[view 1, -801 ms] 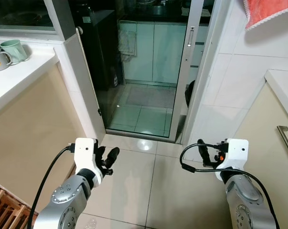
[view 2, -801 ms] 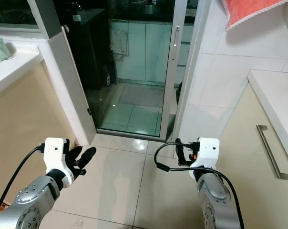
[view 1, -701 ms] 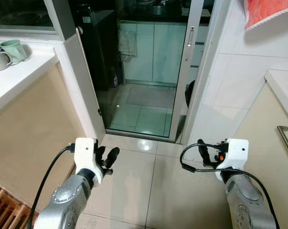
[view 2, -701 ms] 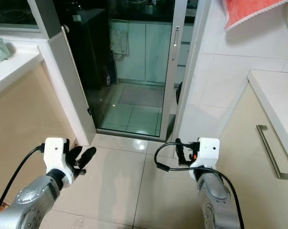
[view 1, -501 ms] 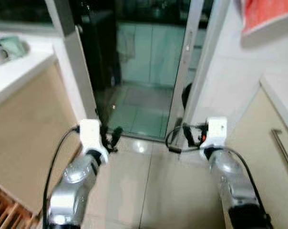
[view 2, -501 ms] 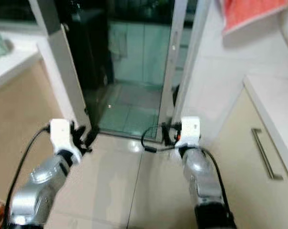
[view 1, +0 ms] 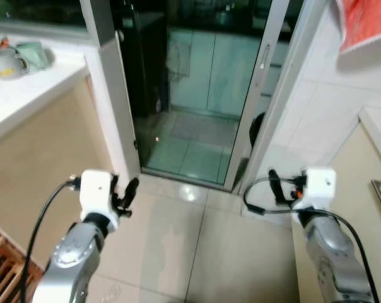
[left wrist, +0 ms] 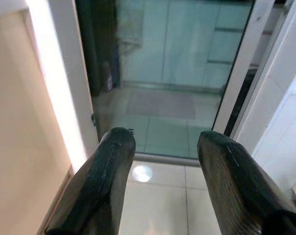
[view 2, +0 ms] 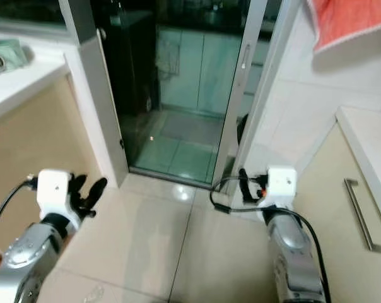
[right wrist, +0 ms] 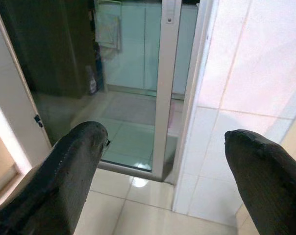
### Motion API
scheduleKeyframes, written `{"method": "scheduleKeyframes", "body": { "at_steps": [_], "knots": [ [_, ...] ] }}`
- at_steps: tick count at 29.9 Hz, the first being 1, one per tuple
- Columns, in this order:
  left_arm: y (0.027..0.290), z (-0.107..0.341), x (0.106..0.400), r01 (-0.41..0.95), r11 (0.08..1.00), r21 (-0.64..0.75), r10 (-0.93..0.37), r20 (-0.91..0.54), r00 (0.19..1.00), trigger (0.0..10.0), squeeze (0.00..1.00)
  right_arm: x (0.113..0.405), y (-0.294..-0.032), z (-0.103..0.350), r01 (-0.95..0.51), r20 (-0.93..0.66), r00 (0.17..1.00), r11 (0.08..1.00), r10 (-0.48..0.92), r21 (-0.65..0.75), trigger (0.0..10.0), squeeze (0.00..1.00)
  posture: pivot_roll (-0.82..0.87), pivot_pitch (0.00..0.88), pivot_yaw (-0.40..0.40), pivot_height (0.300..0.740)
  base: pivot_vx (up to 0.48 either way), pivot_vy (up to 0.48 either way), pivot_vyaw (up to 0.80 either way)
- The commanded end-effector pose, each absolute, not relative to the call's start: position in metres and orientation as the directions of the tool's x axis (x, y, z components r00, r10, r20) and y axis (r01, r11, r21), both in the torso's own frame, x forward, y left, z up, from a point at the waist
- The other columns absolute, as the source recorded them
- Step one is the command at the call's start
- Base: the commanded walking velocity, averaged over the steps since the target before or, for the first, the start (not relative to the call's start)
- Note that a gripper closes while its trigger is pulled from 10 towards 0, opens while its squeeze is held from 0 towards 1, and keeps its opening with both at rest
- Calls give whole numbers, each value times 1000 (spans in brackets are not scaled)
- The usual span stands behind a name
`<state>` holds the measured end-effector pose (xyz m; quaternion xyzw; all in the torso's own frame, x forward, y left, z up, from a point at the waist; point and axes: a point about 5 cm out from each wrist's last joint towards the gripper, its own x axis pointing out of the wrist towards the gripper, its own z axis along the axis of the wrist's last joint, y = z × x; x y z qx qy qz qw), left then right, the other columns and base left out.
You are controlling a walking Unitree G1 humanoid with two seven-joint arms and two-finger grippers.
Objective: Restocking fridge
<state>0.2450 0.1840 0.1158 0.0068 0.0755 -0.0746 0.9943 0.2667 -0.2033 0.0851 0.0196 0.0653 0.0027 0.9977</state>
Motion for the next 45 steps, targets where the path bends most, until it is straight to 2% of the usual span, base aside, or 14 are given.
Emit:
{"method": "scheduleKeyframes", "body": {
  "at_steps": [1, 4, 7, 15, 22, 27, 35, 36, 37, 38, 40, 41, 45],
  "knots": [
    [179, 123, 249, 170, 985, 6, -169, -120, 978, 10000, 0, 270, -201, 90, -3, -112, 994, 999, 9, 51, 10000, 0, -50, 0, 7, 736, 0, 0, 0],
    [168, 123, 259, 177, 984, -28, -180, -112, 977, 10000, 0, 285, -186, 95, -34, -94, 995, 996, 41, 78, 10000, 0, -57, 0, 21, 736, 0, 320, 0],
    [167, 122, 261, 172, 985, -28, -174, -120, 977, 10000, 0, 289, -182, 97, -44, -88, 995, 995, 52, 87, 10000, 0, -59, 0, 29, 736, 0, 480, 0],
    [172, 114, 264, 116, 993, -34, -120, -158, 980, 10000, 0, 291, -182, 89, -50, -125, 990, 996, 59, 71, 10000, 0, -56, 0, 29, 736, 0, 480, 735],
    [169, 117, 264, 131, 991, -27, -134, -137, 981, 10000, 0, 293, -178, 87, -69, -125, 989, 995, 78, 73, 10000, 0, -50, 0, 29, 736, 0, 480, 731],
    [169, 118, 265, 156, 988, -20, -157, -136, 978, 10000, 0, 295, -175, 87, -83, -119, 989, 995, 90, 59, 10000, 0, -42, 0, 31, 736, 0, 0, 645],
    [177, 112, 269, 156, 987, -28, -158, -161, 974, 10000, 0, 296, -176, 84, -61, -118, 991, 996, 68, 61, 10000, 0, -44, 0, 45, 736, 0, 352, 0],
    [179, 112, 270, 152, 988, -25, -154, -162, 975, 10000, 890, 296, -180, 81, -24, -135, 990, 998, 32, 60, 10000, 0, -46, 0, 51, 736, 0, 472, 0],
    [180, 112, 270, 150, 988, -25, -152, -162, 975, 10000, 890, 296, -182, 79, -8, -145, 989, 998, 16, 61, 10000, 0, -46, 0, 51, 736, 0, 472, 0],
    [180, 112, 271, 156, 987, -31, -159, -162, 974, 10000, 1000, 296, -182, 79, -3, -149, 989, 998, 11, 60, 10000, 0, -47, 0, 54, 736, 0, 472, 0],
    [181, 112, 272, 154, 988, -24, -156, -161, 975, 10000, 1000, 297, -182, 79, 1, -149, 989, 999, 6, 48, 10000, 0, -47, 0, 54, 736, 0, 472, 0],
    [183, 112, 274, 146, 989, -27, -149, -162, 976, 10000, 1000, 297, -184, 79, 24, -136, 991, 997, -14, 74, 10000, 1000, -47, 0, 56, 736, 0, 472, 0],
    [186, 112, 276, 137, 990, -19, -138, -161, 977, 10000, 1000, 297, -185, 81, 25, -124, 992, 997, -15, 76, 10000, 1000, -47, 0, 58, 736, 0, 472, 0]
  ]
}}
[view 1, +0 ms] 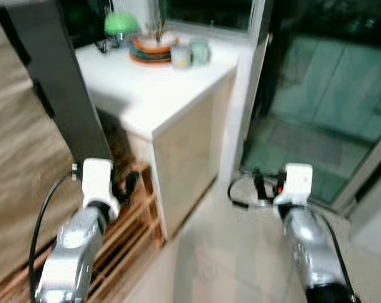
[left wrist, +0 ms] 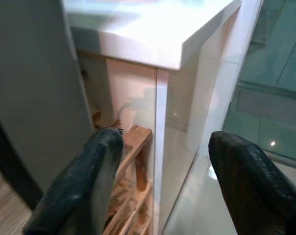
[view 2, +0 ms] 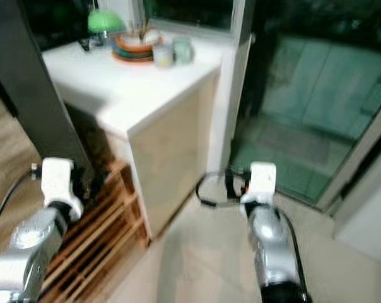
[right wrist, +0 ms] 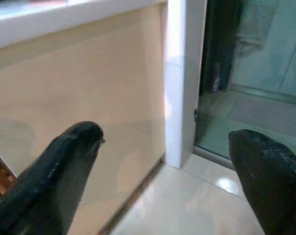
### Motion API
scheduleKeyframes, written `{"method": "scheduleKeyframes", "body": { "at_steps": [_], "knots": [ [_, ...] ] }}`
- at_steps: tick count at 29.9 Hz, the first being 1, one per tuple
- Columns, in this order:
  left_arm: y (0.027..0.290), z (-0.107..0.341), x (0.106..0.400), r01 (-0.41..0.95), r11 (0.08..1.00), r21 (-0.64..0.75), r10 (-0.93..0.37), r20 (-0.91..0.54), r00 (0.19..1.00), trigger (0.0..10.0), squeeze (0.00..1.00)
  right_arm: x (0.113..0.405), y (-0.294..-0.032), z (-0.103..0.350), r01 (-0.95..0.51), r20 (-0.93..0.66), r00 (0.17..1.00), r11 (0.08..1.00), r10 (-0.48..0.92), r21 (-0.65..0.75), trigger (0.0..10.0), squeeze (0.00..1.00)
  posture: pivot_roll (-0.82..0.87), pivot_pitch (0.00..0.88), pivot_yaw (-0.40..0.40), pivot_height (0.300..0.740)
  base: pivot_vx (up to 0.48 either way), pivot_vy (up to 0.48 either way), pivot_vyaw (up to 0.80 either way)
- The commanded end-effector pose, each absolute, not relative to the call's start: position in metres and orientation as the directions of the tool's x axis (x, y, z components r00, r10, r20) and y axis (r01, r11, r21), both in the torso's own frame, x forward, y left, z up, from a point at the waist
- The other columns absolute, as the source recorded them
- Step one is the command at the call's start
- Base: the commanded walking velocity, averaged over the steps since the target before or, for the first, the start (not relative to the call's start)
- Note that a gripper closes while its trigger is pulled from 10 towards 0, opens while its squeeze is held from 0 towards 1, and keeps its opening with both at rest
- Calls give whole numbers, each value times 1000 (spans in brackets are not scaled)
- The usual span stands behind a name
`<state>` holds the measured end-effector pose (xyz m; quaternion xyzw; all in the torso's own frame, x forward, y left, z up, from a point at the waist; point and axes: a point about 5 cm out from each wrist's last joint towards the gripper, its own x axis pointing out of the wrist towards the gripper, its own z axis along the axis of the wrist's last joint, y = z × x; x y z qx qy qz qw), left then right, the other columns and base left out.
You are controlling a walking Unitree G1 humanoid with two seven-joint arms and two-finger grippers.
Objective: Restocking fridge
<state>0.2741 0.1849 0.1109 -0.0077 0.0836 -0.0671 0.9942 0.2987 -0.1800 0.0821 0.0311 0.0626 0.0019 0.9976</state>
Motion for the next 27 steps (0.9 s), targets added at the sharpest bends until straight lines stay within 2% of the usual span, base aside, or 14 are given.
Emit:
{"method": "scheduleKeyframes", "body": {
  "at_steps": [1, 5, 6, 7, 11, 18, 26, 27],
  "knots": [
    [186, 112, 276, 137, 990, -19, -138, -161, 977, 10000, 1000, 297, -185, 81, 25, -124, 992, 997, -15, 76, 10000, 1000, -47, 0, 58, 736, 0, 472, 0],
    [180, 116, 274, 202, 979, 17, -198, -136, 971, 10000, 1000, 298, -185, 80, 30, -140, 990, 999, -25, 38, 10000, 1000, -46, 0, 59, 736, 0, 472, 0],
    [178, 116, 273, 224, 974, 26, -219, -136, 966, 10000, 969, 298, -184, 80, 27, -138, 990, 999, -23, 29, 10000, 153, -46, 0, 59, 736, 0, 0, 0],
    [176, 115, 273, 236, 971, 32, -229, -137, 964, 10000, 0, 298, -184, 80, 26, -135, 991, 999, -22, 25, 10000, 0, -47, 0, 58, 736, 0, 0, 0],
    [172, 116, 274, 266, 964, 2, -264, -126, 956, 10000, 0, 297, -182, 81, 9, -124, 992, 1000, -9, 5, 10000, 0, -50, 0, 59, 736, 0, 0, 0],
    [177, 116, 274, 268, 963, -38, -270, -118, 956, 10000, 0, 297, -183, 81, 21, -129, 991, 1000, -19, 16, 10000, 0, -54, 0, 59, 736, 0, 0, -660],
    [181, 112, 273, 214, 976, -43, -218, -122, 968, 10000, 0, 298, -186, 85, 51, -106, 993, 999, -52, -6, 10000, 0, -54, 0, 50, 728, 0, 0, -561],
    [187, 112, 271, 143, 989, -40, -147, -104, 984, 10000, 1000, 298, -190, 88, 79, -86, 993, 997, -80, -21, 10000, 616, -53, 0, 47, 728, 0, 0, 0]
  ]
}}
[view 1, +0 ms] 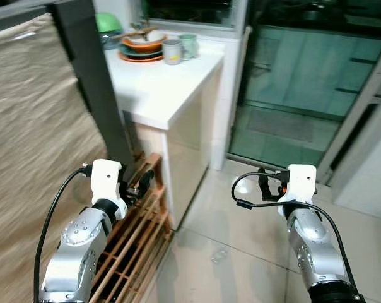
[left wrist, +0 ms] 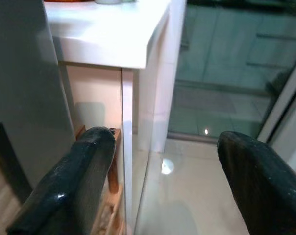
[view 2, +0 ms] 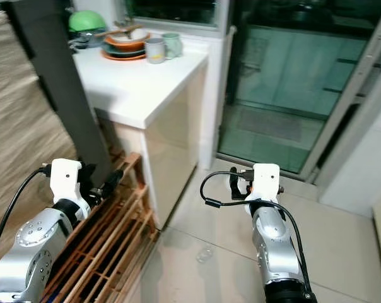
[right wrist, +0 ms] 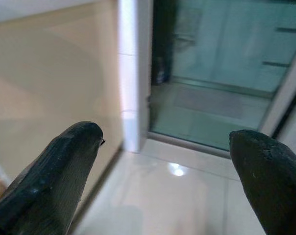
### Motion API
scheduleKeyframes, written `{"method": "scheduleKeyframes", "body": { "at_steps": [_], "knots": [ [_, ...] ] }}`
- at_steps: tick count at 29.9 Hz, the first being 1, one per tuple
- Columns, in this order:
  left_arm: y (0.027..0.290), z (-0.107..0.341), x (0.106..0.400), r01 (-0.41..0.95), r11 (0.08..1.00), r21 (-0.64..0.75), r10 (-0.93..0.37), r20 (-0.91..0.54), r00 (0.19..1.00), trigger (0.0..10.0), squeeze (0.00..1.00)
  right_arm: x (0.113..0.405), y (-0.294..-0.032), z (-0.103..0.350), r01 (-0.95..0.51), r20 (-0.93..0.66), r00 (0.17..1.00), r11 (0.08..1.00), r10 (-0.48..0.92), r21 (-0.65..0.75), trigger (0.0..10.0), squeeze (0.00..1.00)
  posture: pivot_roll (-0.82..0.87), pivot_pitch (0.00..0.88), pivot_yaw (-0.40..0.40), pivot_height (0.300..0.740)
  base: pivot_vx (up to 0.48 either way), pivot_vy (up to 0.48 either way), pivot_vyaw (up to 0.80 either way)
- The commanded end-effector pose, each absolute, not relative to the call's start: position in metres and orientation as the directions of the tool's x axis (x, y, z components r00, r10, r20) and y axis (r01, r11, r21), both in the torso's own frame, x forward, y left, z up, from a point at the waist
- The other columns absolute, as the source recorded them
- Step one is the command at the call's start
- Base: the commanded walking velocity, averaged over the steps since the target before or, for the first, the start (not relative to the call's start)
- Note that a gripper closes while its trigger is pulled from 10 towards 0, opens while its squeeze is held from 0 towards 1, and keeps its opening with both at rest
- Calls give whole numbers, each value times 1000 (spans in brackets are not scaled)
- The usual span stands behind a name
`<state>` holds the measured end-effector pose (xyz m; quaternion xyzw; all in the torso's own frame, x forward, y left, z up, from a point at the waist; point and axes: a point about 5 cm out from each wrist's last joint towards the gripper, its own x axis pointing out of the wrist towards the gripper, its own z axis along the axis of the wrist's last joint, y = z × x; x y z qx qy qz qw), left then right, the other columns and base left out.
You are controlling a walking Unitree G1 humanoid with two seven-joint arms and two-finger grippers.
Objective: Restocking fridge
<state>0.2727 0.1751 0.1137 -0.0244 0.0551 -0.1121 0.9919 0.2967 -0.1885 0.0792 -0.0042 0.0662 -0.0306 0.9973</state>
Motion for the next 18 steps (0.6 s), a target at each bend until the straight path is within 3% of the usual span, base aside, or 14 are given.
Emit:
{"method": "scheduleKeyframes", "body": {
  "at_steps": [1, 8, 9, 10, 18],
  "knots": [
    [190, 111, 270, 117, 992, -48, -121, -103, 987, 10000, 1000, 298, -191, 92, 77, -61, 995, 997, -78, -27, 10000, 1000, -54, 0, 42, 728, 0, 0, 0],
    [183, 109, 264, 143, 985, -99, -152, -87, 985, 10000, 1000, 296, -191, 101, 68, -17, 997, 996, -69, -53, 10000, 1000, -55, 0, 32, 728, 0, 0, 0],
    [180, 110, 264, 163, 981, -108, -171, -76, 982, 10000, 557, 296, -190, 101, 66, -17, 998, 997, -67, -51, 10000, 1000, -55, 0, 31, 728, 0, 0, 0],
    [175, 113, 265, 195, 976, -96, -201, -65, 977, 10000, 0, 297, -191, 101, 67, -12, 998, 996, -67, -54, 10000, 0, -55, 0, 31, 728, 0, 0, 0],
    [168, 120, 266, 271, 957, -108, -276, -37, 960, 10000, 0, 299, -189, 100, 56, -26, 998, 997, -57, -60, 10000, 0, -51, 0, 31, 728, 0, 0, 0]
  ]
}}
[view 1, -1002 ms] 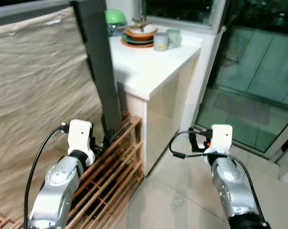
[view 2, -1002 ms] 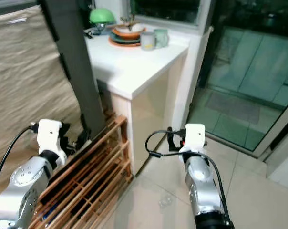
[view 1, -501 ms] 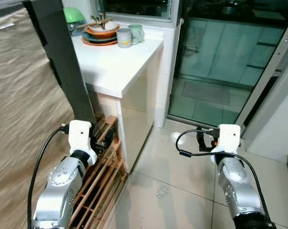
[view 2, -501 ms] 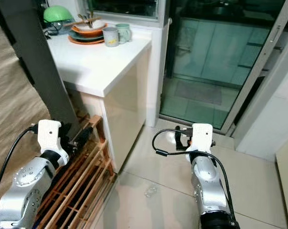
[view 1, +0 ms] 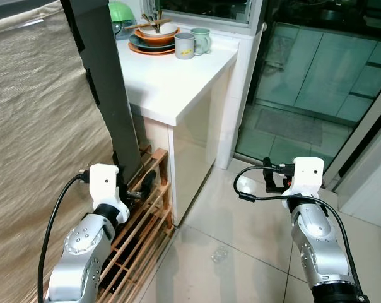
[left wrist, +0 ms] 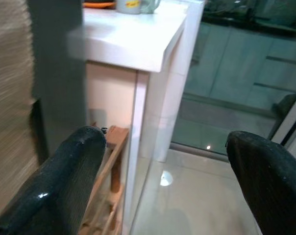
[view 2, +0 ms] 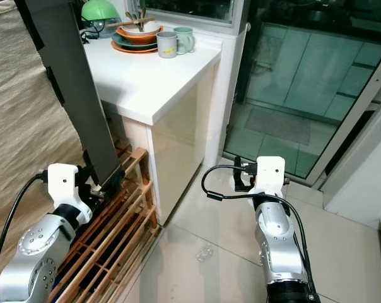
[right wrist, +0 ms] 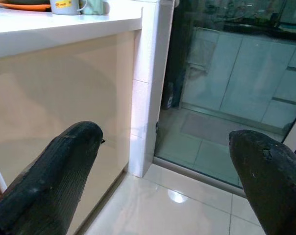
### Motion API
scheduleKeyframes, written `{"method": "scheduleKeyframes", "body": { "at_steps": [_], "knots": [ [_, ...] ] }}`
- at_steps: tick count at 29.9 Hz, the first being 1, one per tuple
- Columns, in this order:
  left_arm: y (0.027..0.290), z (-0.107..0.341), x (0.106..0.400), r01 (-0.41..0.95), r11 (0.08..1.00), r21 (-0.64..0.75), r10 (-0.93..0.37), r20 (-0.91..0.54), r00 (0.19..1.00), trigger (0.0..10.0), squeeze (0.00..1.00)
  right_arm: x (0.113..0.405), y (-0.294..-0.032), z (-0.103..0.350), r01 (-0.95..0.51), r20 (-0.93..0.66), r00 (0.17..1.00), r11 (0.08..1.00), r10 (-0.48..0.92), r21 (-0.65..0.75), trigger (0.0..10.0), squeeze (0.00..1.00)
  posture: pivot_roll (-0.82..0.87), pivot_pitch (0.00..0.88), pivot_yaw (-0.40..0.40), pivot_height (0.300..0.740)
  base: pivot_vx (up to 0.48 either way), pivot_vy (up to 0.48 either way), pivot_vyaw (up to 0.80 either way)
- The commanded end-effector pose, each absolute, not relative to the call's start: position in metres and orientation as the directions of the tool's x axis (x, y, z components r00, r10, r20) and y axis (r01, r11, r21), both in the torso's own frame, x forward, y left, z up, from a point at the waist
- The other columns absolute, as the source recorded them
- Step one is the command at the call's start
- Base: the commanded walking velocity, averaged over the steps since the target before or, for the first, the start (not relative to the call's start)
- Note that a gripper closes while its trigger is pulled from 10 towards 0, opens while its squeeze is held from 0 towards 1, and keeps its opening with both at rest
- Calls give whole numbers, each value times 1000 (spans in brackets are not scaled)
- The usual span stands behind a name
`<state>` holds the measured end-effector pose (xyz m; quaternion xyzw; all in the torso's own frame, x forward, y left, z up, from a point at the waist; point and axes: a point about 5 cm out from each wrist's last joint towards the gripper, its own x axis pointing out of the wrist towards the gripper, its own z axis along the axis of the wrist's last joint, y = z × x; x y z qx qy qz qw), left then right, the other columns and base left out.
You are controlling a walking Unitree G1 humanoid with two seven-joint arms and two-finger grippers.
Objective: Restocking fridge
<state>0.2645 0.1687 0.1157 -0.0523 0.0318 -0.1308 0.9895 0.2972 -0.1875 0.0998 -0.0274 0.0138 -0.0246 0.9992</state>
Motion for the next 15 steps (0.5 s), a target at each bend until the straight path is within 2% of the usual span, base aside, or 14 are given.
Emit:
{"method": "scheduleKeyframes", "body": {
  "at_steps": [1, 3, 7, 9, 15],
  "knots": [
    [168, 120, 266, 271, 957, -108, -276, -37, 960, 10000, 0, 299, -189, 100, 56, -26, 998, 997, -57, -60, 10000, 0, -51, 0, 31, 728, 0, 0, 0],
    [168, 120, 266, 272, 957, -106, -277, -40, 960, 10000, 0, 298, -191, 97, 68, -42, 997, 997, -70, -48, 10000, 0, -51, 0, 31, 728, 0, 126, -731],
    [169, 119, 265, 273, 957, -101, -278, -43, 960, 10000, 0, 297, -193, 95, 63, -46, 997, 996, -65, -58, 10000, 0, -52, 0, 31, 728, -181, 366, -745],
    [170, 118, 265, 266, 959, -96, -272, -50, 961, 10000, 0, 297, -193, 95, 61, -43, 997, 996, -64, -64, 10000, 0, -51, 0, 32, 728, 0, 0, -744],
    [173, 117, 269, 266, 959, -94, -272, -59, 961, 10000, 0, 300, -188, 94, 55, -43, 997, 996, -58, -65, 10000, 0, -48, 0, 42, 728, 0, 0, 0]
  ]
}}
